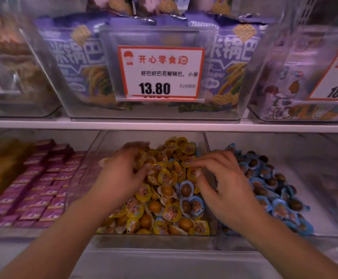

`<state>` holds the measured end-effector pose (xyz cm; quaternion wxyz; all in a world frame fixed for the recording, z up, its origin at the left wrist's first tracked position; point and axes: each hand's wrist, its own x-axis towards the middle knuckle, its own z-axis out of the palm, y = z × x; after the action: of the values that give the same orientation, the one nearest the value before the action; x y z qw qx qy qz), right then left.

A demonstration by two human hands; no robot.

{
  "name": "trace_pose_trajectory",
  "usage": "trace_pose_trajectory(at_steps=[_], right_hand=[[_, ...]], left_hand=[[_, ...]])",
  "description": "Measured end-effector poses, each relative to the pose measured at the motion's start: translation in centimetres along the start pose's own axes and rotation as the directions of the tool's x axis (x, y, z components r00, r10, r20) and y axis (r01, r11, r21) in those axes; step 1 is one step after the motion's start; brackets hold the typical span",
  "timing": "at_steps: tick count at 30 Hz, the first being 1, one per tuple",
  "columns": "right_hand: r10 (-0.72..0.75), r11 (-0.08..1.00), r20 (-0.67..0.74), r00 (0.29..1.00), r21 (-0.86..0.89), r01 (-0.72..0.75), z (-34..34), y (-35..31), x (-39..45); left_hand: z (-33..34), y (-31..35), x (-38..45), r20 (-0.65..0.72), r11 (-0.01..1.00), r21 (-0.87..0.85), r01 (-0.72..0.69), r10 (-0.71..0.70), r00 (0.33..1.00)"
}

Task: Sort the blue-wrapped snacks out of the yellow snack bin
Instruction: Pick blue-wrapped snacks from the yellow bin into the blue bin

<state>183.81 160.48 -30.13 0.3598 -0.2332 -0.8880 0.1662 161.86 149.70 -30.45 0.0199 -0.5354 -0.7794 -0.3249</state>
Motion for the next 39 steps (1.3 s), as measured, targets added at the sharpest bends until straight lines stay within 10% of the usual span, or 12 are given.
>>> trace_pose_trajectory(at_steps=[5, 11, 20, 32, 36, 39], right_hand=[[0.149, 0.955, -0.071, 0.986, 0.271, -0.125, 0.1, 0.3, 0.0], [0.347, 0.832, -0.157, 0.925, 0.506, -0.226, -0.1, 0.5, 0.2], [0.285, 0.882, -0.123, 0.951, 0.423, -0.209, -0.9, 1.9, -0.4], [0.288, 0.872, -0.165, 0.943, 0.453, -0.187, -2.0, 1.3, 0.4], [0.253, 0.888, -0.155, 0.955, 0.429, -0.166, -1.3, 0.7, 0.4], [0.177, 0.927, -0.139, 0.974, 0.357, -0.117, -0.4, 0.4, 0.2]], left_hand=[[1.2, 2.7, -0.7, 0.109, 0.966, -0.012, -0.259, 0.259, 0.96], [6.4, 5.6, -1.2, 0.559, 0.94, 0.103, -0.325, 0.216, 0.801], [7.9, 5.1, -0.5, 0.459, 0.879, 0.17, -0.445, 0.329, 0.825], [2.7, 3.1, 0.4, 0.267, 0.928, -0.339, 0.153, -0.061, 0.962], [2.5, 3.4, -0.7, 0.167, 0.976, -0.217, -0.028, 0.066, 0.984], [3.5, 4.6, -1.6, 0.349, 0.962, 0.026, -0.272, 0.246, 0.904]])
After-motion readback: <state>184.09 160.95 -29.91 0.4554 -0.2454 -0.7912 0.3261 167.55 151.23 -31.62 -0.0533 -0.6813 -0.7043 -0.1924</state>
